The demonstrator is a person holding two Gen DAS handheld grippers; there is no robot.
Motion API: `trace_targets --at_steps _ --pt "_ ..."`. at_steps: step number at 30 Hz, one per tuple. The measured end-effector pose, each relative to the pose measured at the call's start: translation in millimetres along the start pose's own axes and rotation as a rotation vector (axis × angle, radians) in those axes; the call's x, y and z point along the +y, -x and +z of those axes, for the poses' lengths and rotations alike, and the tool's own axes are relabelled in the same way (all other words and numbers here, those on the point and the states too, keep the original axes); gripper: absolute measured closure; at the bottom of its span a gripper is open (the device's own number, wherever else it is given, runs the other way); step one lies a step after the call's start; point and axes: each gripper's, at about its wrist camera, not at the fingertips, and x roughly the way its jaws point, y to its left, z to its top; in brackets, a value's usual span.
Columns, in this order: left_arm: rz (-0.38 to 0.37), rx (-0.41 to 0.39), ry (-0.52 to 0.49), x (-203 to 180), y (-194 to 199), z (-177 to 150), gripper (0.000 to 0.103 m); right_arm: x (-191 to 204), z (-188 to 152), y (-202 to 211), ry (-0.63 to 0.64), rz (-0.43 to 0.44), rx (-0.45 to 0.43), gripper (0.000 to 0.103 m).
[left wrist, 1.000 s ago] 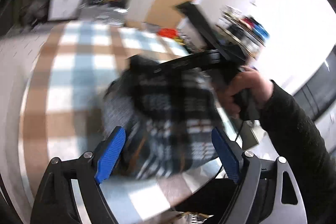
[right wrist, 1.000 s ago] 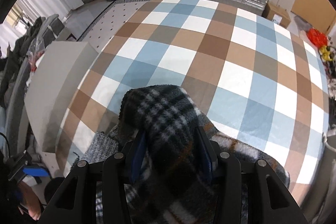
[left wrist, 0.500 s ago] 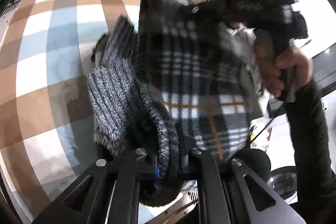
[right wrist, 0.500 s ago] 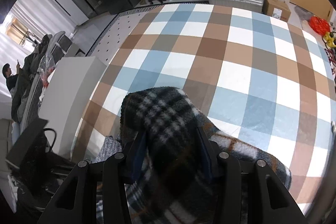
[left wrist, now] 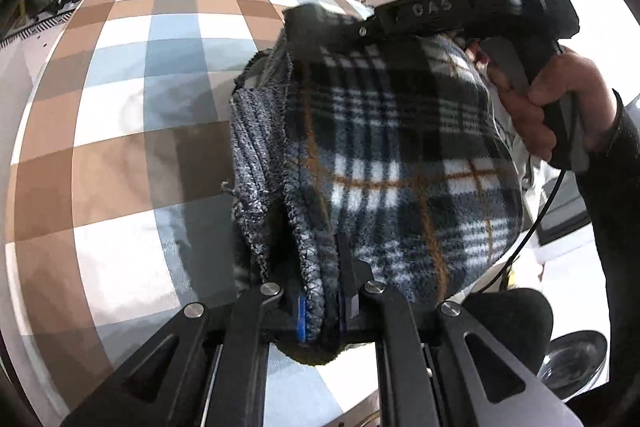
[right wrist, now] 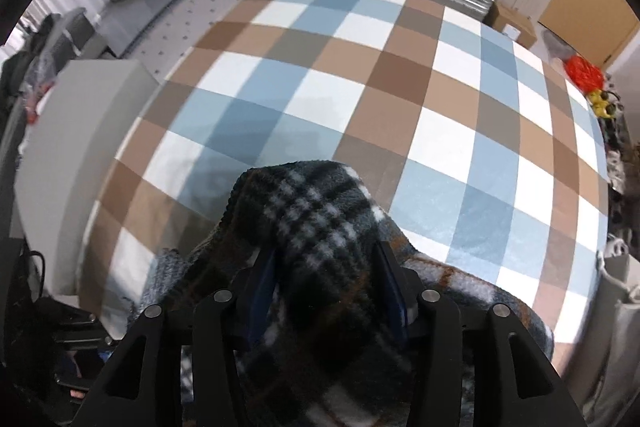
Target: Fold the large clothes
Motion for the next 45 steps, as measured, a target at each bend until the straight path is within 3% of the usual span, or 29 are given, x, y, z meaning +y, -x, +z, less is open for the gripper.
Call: trace_targets --at_steps 3,6,7,11,13,14,17,22,27,31,32,33,34,36,39,42,45 --pt "-0.018 -0.013 0.023 3 5 -1 0.094 -2 0 8 -0.019 0.023 -0.019 0.046" --pt "-0.004 -0.01 0.013 -3 2 -4 0.094 -8 -17 46 -0.026 0.091 -0.118 0.047" --pt "-0.004 -0.01 0.012 1 0 -5 0.094 -12 -30 65 -0.033 0.132 -0.162 0.044" --pt "-0.023 -0.004 0.041 2 5 -9 0.094 -22 -103 125 -0.029 0.24 -0.323 0.014" --pt "-0.026 0.0 0.045 7 -3 -3 0.094 -19 -136 132 -0.016 0.275 -0.338 0.013" --pt "-0.023 0.001 0.041 7 -2 -2 0.094 -15 -156 129 0.009 0.309 -0.339 0.014" --pt "-0.005 0.007 0.037 5 -3 0 0.094 9 -187 109 0.102 0.293 -0.336 0.014" --pt "0.022 0.027 0.018 -7 5 6 0.092 42 -194 61 0.154 0.126 -0.297 0.013" --pt "0.138 -0.07 -0.032 -29 54 24 0.092 38 -186 51 0.098 0.196 -0.326 0.01" --pt "0.083 -0.158 -0.082 -62 84 60 0.086 28 -192 51 0.086 0.258 -0.371 0.01" --pt "0.09 -0.162 -0.109 -73 82 70 0.069 26 -194 52 0.08 0.28 -0.387 0.01" --pt "0.09 -0.155 -0.146 -86 72 84 0.042 23 -195 53 0.072 0.302 -0.401 0.01" --pt "0.079 -0.141 -0.163 -90 63 90 0.034 19 -196 52 0.062 0.319 -0.409 0.01" --pt "0.04 -0.007 -0.18 -101 17 116 0.032 14 -199 53 0.042 0.351 -0.42 0.01" --pt "0.085 0.117 -0.177 -103 -42 133 0.033 11 -203 56 0.03 0.362 -0.429 0.01" --pt "0.235 0.189 -0.215 -95 -88 139 0.032 4 -209 58 0.016 0.378 -0.443 0.012" --pt "0.2 0.178 -0.159 -75 -101 142 0.03 -5 -209 60 -0.011 0.406 -0.452 0.012"
